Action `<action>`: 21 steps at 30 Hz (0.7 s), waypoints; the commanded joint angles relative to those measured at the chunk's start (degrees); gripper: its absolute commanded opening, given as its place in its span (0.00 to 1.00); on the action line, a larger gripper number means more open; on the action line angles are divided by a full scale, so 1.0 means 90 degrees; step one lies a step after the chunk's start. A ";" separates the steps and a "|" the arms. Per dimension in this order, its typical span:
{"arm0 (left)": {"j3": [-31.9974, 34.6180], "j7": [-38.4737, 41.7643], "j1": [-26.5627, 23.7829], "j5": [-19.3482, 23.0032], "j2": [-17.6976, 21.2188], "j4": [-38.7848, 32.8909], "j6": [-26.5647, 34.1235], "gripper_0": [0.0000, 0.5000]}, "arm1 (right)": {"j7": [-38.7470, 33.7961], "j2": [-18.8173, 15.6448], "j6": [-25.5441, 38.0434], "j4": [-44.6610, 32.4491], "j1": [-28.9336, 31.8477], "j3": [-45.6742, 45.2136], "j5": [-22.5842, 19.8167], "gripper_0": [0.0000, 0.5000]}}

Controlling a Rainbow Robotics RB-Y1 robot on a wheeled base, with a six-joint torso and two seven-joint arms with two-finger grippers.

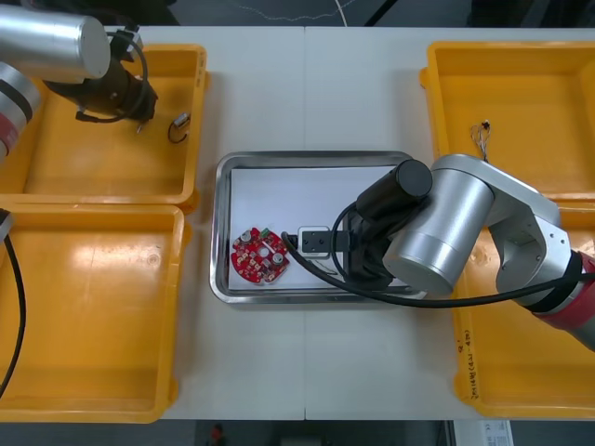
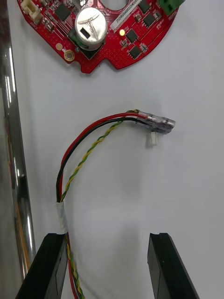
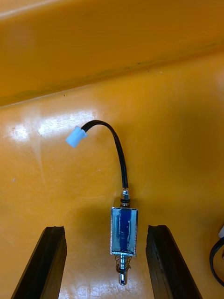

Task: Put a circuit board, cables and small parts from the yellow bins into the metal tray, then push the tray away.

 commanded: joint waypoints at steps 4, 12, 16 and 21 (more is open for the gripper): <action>-0.0014 -0.0863 -0.0368 0.0116 -0.0133 0.0144 -0.0107 1.00 | 0.0204 0.0317 0.0391 -0.0297 -0.0177 -0.0557 0.0065 1.00; -0.0014 -0.0863 -0.0368 0.0233 -0.0152 0.0261 -0.0127 1.00 | 0.0194 0.0756 0.1601 -0.0375 -0.0207 -0.1816 0.0006 1.00; -0.0014 -0.0863 -0.0368 0.0263 -0.0152 0.0281 -0.0127 1.00 | 0.0165 0.0776 0.2236 -0.0434 -0.0295 -0.2275 -0.0023 1.00; -0.0014 -0.0863 -0.0359 0.0292 -0.0152 0.0281 -0.0137 1.00 | 0.0048 0.0776 0.3257 -0.0658 -0.0451 -0.3066 -0.0033 1.00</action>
